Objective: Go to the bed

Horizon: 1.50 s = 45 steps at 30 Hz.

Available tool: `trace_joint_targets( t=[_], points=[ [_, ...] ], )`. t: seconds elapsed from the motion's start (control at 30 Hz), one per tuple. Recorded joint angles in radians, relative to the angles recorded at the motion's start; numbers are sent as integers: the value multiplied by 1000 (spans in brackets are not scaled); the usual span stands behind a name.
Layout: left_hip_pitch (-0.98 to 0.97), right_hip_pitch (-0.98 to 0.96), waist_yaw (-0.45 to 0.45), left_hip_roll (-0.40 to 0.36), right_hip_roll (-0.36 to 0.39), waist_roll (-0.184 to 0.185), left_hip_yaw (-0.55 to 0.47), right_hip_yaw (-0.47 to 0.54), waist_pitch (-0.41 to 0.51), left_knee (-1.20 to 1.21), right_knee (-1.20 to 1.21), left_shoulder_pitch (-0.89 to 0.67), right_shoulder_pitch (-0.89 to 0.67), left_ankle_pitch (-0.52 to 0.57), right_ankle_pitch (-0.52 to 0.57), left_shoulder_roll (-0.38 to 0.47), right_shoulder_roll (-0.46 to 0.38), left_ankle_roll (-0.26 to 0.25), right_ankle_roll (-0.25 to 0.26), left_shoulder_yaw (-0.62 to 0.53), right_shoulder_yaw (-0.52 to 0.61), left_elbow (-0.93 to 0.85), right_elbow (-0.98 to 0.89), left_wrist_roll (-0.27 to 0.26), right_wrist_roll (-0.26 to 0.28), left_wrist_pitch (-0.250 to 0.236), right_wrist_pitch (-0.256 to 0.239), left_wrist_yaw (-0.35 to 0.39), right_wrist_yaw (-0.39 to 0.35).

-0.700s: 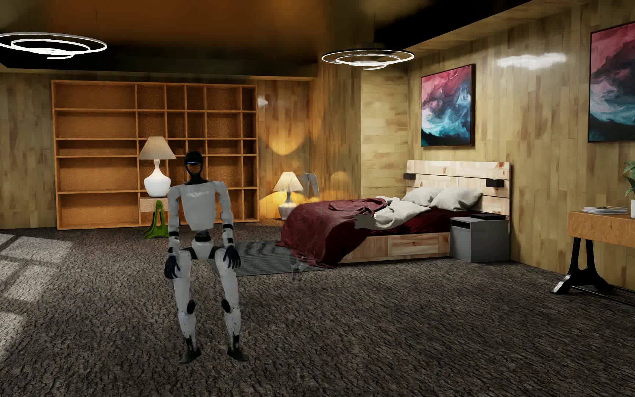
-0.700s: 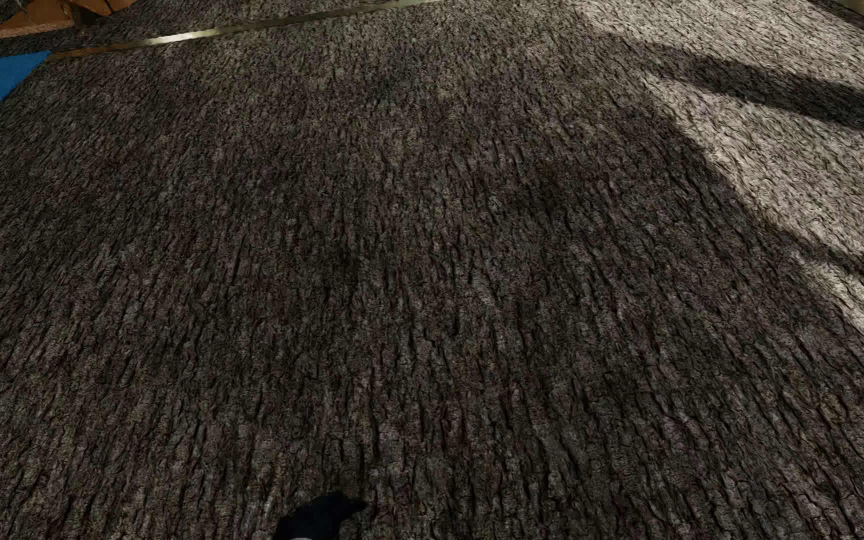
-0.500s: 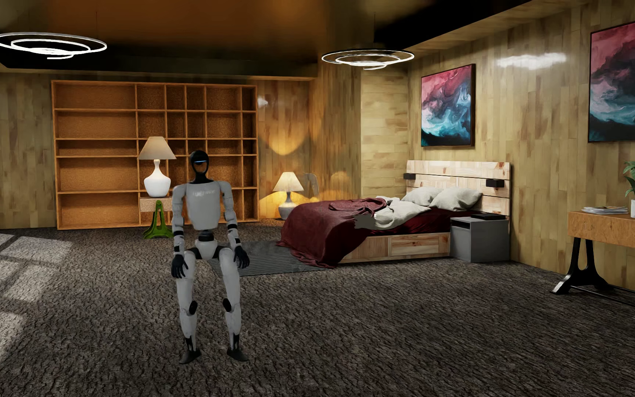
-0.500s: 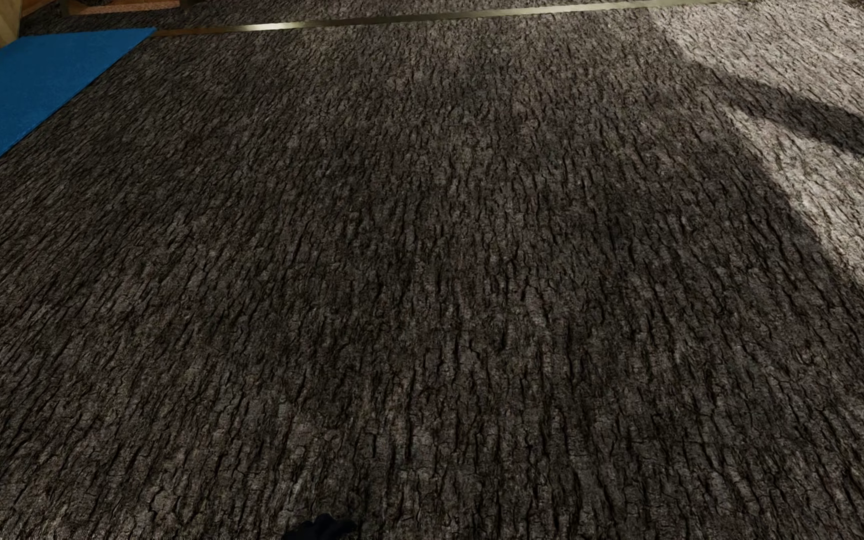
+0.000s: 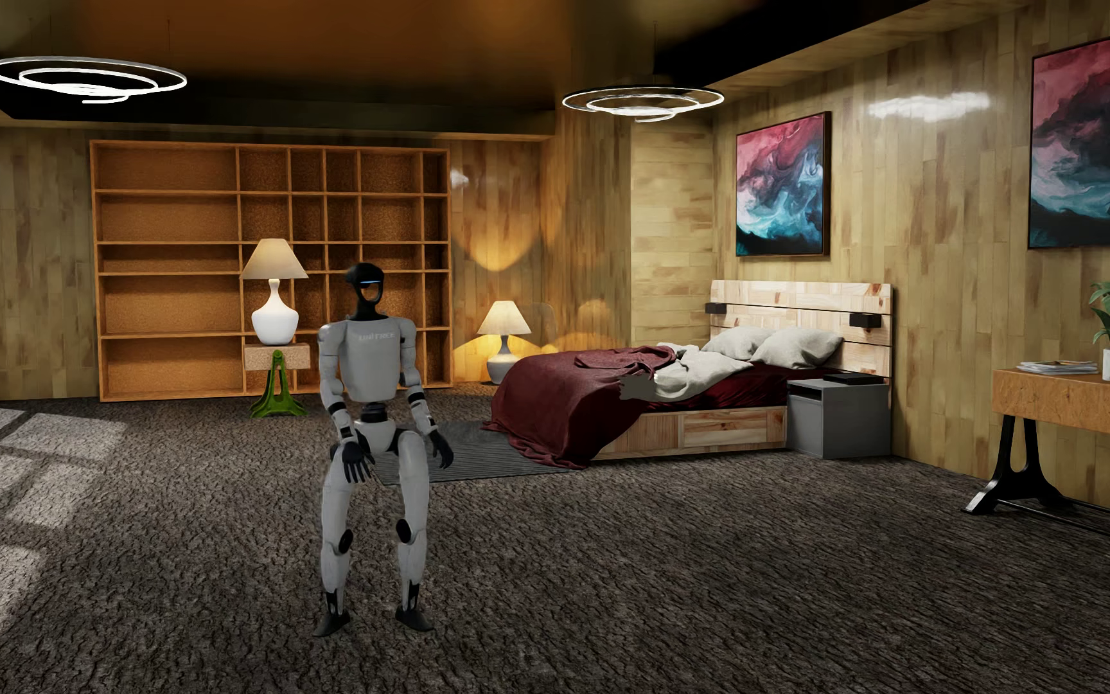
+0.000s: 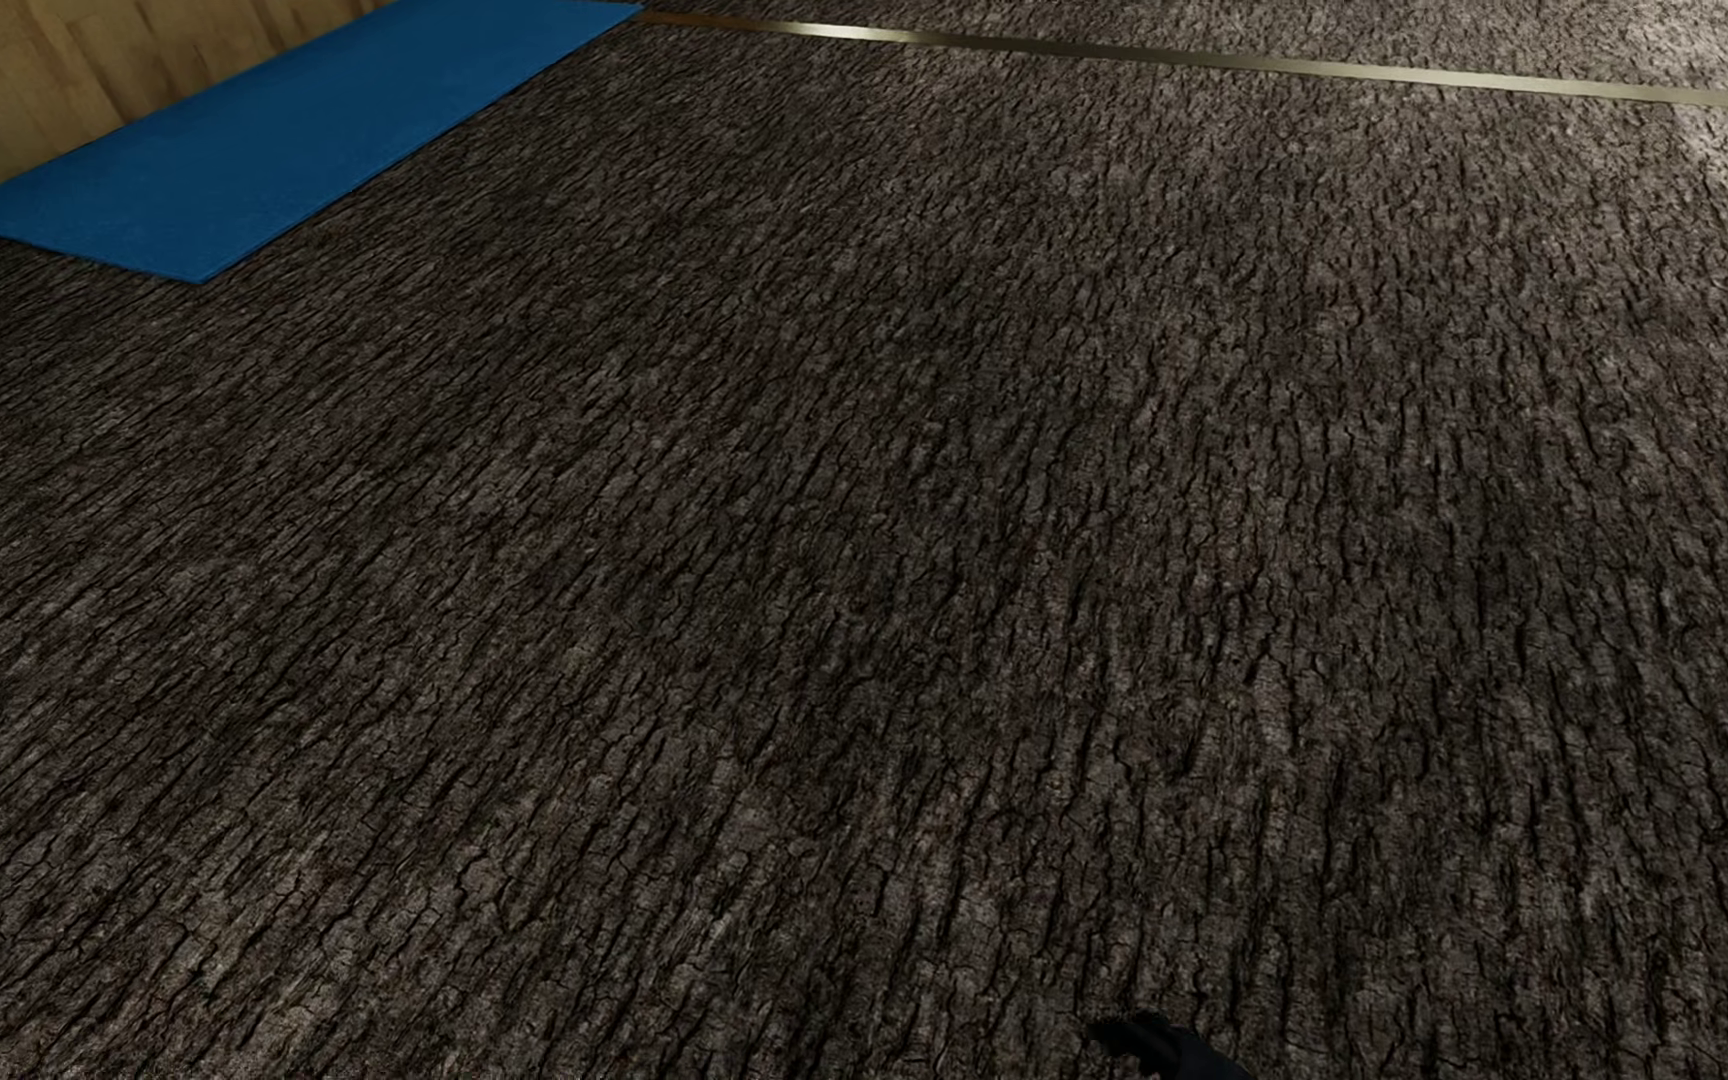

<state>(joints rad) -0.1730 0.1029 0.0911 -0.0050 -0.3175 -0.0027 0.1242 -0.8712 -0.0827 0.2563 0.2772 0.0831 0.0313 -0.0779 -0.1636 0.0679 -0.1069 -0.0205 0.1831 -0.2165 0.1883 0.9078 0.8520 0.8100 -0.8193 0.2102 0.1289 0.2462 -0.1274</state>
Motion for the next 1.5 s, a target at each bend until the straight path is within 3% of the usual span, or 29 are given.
trace_joint_targets(
  t=[0.2, 0.3, 0.37, 0.4, 0.47, 0.5, 0.53, 0.57, 0.63, 0.67, 0.73, 0.77, 0.83, 0.87, 0.9, 0.93, 1.0, 1.03, 1.07, 1.17, 1.3, 1.43, 1.5],
  points=[
    [-18, -10, -6, -71, -109, -23, -40, -31, 4, 35, 127, -2, 9, -16, -20, -16, -4, 24, 28, 4, -2, -9, 5, 16, -7, -14, 3, -4, 3],
    [-39, -65, -17, -118, -195, -45, -63, 44, 16, 74, 277, -12, 15, -27, -33, -21, -16, 32, 18, 4, -12, -27, 2, 14, 0, -24, 0, -7, -16],
    [-48, -145, -35, -149, -195, -61, -95, 263, 28, 99, 370, -13, 28, -30, -29, -13, -21, 32, -9, 7, -20, -33, -7, 10, 10, -38, -9, -5, -49],
    [-53, -191, -47, -162, -155, -67, -120, 427, 34, 112, 405, -21, 34, -30, -28, -10, -15, 30, -13, 11, -23, -28, -11, 9, 15, -42, -9, -6, -70],
    [-76, -260, -65, -179, -2, -75, -178, 791, 42, 141, 471, -38, 50, -27, -34, -2, -11, 20, 23, 11, -39, -22, -24, 10, 31, -49, -18, -12, -110],
    [-94, -270, -70, -184, 117, -75, -211, 985, 45, 156, 501, -52, 64, -24, -49, 0, -9, 12, 62, 8, -49, -17, -38, 12, 37, -49, -23, -15, -126],
    [-116, -260, -70, -185, 234, -72, -245, 1135, 46, 173, 520, -60, 69, -21, -69, 6, -8, 2, 65, 4, -59, -17, -43, 14, 43, -55, -27, -19, -141],
    [-140, -243, -69, -185, 315, -66, -285, 1239, 48, 189, 522, -71, 77, -14, -75, 12, -6, -9, 65, -3, -67, -18, -48, 16, 48, -59, -32, -21, -155],
    [-192, -213, -68, -197, 398, -51, -386, 1334, 56, 221, 488, -100, 93, 5, -100, 24, 0, -36, 68, -21, -84, -20, -59, 20, 57, -65, -40, -27, -179],
    [-220, -205, -69, -210, 406, -43, -442, 1327, 62, 238, 452, -116, 100, 17, -126, 28, 3, -52, 61, -29, -90, -22, -65, 20, 60, -67, -44, -30, -188],
    [-267, -199, -63, -238, 386, -28, -549, 1164, 76, 250, 363, -137, 104, 51, -187, 38, 4, -86, -100, -36, -84, -40, -63, 10, 59, -72, -50, -29, -189],
    [-285, -194, -60, -251, 382, -20, -599, 1094, 84, 244, 315, -135, 95, 72, -217, 42, -1, -106, -156, -31, -67, -59, -52, 1, 49, -72, -50, -20, -179],
    [-310, -201, -52, -262, 391, 2, -682, 1012, 107, 220, 248, -103, 57, 114, -239, 51, -17, -148, -202, -13, -14, -115, -14, -16, 15, -61, -46, 22, -140],
    [-316, -212, -47, -256, 395, 18, -700, 981, 119, 193, 230, -77, 34, 141, -233, 52, -28, -146, -203, -8, 9, -141, 3, -21, 0, -47, -42, 56, -114],
    [-333, -224, -43, -220, 399, 38, -653, 952, 131, 159, 218, -48, 13, 161, -215, 50, -39, -121, -202, -8, 26, -157, 15, -21, -8, -28, -36, 94, -94],
    [-354, -235, -43, -155, 402, 56, -534, 922, 141, 129, 208, -17, -2, 160, -199, 51, -46, -72, -201, -9, 31, -164, 20, -25, -15, -15, -32, 124, -84],
    [-384, -249, -43, -19, 399, 86, -247, 848, 153, 142, 192, 32, -12, 169, -179, 54, -57, -93, -197, -26, 12, -168, 22, -33, -14, 8, -38, 133, -100],
    [-398, -254, -39, 3, 391, 96, -211, 805, 156, 193, 191, 41, -6, 177, -176, 64, -54, -99, -195, -46, -6, -160, 9, -30, -7, 14, -39, 116, -114],
    [-409, -257, -36, 2, 381, 104, -226, 760, 159, 252, 189, 45, 6, 168, -175, 78, -50, -106, -191, -68, -21, -145, -10, -24, 3, 18, -45, 93, -129],
    [-424, -249, -41, 1, 337, 123, -276, 614, 161, 391, 181, 56, 52, 75, -166, 105, -48, -214, -177, -101, -18, -104, -52, -45, 4, 25, -85, 4, -136],
    [-438, -223, -50, 176, 262, 134, -130, 435, 157, 520, 177, 100, 44, 64, -155, 116, -25, -130, -141, -134, 33, -123, -58, -63, -2, 20, -115, -44, -72],
    [-407, -151, -46, 307, 198, 123, -149, 282, 144, 447, 136, 142, 35, 47, -139, 107, 17, -100, -86, -122, 71, -145, -121, -79, 22, 35, -93, -68, -84],
    [-388, -102, -42, 385, 179, 116, -110, 206, 133, 331, 89, 151, 26, 39, -124, 99, 28, -59, -51, -100, 92, -148, -164, -71, 47, 51, -90, -63, -82]
  ],
)
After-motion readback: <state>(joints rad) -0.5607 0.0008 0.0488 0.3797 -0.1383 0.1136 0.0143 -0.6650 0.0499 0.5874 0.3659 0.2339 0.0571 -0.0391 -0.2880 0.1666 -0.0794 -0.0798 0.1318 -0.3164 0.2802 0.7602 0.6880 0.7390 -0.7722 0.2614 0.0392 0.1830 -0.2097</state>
